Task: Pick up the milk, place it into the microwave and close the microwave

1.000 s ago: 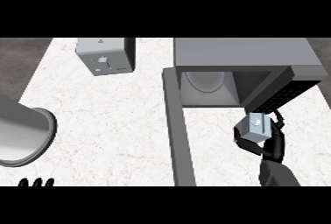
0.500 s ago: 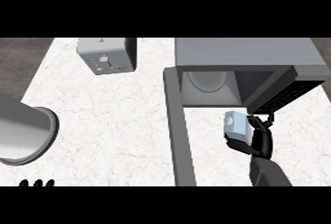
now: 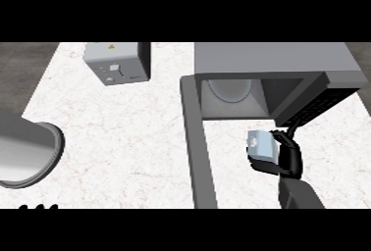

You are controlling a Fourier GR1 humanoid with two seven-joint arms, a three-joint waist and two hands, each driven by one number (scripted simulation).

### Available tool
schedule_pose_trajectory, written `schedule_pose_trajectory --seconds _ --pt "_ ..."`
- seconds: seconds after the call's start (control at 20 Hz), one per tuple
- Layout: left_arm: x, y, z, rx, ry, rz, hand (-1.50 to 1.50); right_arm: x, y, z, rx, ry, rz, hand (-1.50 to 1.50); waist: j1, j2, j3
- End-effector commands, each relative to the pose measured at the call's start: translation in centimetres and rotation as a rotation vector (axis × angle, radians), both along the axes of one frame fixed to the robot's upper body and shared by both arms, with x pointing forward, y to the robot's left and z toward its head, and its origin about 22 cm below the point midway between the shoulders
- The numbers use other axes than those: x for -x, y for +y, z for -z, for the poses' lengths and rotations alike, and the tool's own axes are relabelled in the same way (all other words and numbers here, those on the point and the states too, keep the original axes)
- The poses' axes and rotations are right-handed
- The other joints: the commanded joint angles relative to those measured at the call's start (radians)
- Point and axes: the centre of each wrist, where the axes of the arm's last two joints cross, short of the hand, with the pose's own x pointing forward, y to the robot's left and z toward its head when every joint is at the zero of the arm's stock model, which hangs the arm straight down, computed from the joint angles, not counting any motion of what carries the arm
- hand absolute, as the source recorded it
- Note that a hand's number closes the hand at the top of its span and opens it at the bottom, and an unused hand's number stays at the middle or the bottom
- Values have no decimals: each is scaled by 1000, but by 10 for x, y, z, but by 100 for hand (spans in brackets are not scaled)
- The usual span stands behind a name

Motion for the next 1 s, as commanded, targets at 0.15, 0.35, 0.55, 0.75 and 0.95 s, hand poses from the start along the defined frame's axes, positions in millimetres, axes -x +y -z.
schedule_pose_trajectory --seconds 0.15,0.35,0.55,0.75,0.95 --pt "12 -5 -8 -1 8 19 -150 -4 -21 -38 93 -62 -75 150 -6 -23 -21" --pt "10 -15 7 9 15 -14 -150 22 -17 -49 41 -77 -179 150 -14 -23 -21" --pt "11 -13 -2 0 -2 -44 -150 19 15 -81 -123 -125 -233 150 -5 -19 -20" --pt "18 0 0 15 5 -42 -150 31 35 -111 -187 -133 -265 150 2 -16 -20" --pt "20 1 13 13 16 -3 -150 23 54 -122 -142 -139 -200 150 14 -12 -18"
